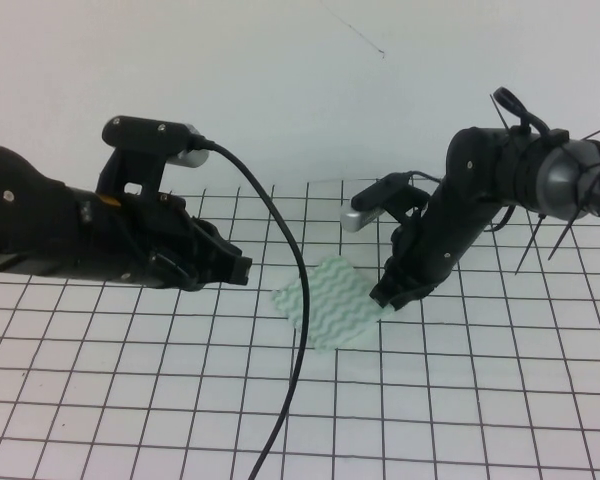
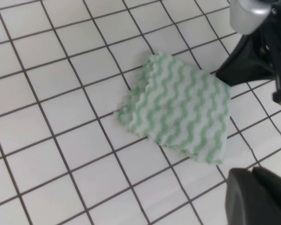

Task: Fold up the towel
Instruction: 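Fold the patterned cloth into a small square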

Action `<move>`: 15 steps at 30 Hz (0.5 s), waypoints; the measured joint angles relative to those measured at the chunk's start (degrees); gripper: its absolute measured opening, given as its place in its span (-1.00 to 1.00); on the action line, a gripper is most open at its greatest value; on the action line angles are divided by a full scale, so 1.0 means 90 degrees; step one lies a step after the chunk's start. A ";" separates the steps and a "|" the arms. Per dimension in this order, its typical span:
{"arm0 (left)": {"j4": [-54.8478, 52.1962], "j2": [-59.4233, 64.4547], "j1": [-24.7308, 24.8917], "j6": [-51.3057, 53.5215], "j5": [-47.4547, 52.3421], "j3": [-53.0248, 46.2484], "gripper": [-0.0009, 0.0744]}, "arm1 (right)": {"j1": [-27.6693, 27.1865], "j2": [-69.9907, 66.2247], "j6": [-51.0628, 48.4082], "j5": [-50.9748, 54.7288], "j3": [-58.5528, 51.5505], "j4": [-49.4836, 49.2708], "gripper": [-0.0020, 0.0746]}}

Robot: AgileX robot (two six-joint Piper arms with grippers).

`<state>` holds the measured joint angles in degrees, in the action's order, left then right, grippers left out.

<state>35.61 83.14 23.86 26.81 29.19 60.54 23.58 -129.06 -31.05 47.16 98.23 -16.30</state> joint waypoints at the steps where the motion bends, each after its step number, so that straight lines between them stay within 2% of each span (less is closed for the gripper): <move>1: -0.0014 0.0000 0.0000 0.0000 0.0032 0.0000 -0.98 | 0.0000 0.0000 -0.0094 0.0160 0.0000 -0.0109 -0.95; 4: -0.0097 0.0000 0.0000 0.0000 0.0071 0.0000 -0.98 | 0.0000 0.0000 -0.0926 0.0540 0.0000 -0.0900 -0.95; 7: -0.0197 0.0000 0.0000 0.0000 0.0143 0.0000 -0.98 | 0.0000 0.0000 -0.2201 0.0963 0.0000 -0.1934 -0.95; 10: -0.0212 0.0000 0.0000 0.0000 0.0191 0.0000 -0.98 | 0.0013 0.0000 -0.2030 0.0977 0.0000 -0.2026 -0.95; 15: -0.0276 0.0000 0.0000 0.0000 0.0231 0.0000 -0.98 | 0.0013 0.0000 -0.0822 0.0710 0.0000 -0.0948 -0.95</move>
<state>33.13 83.14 23.86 26.81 31.26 60.54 23.70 -129.06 -38.45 53.56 98.23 -24.83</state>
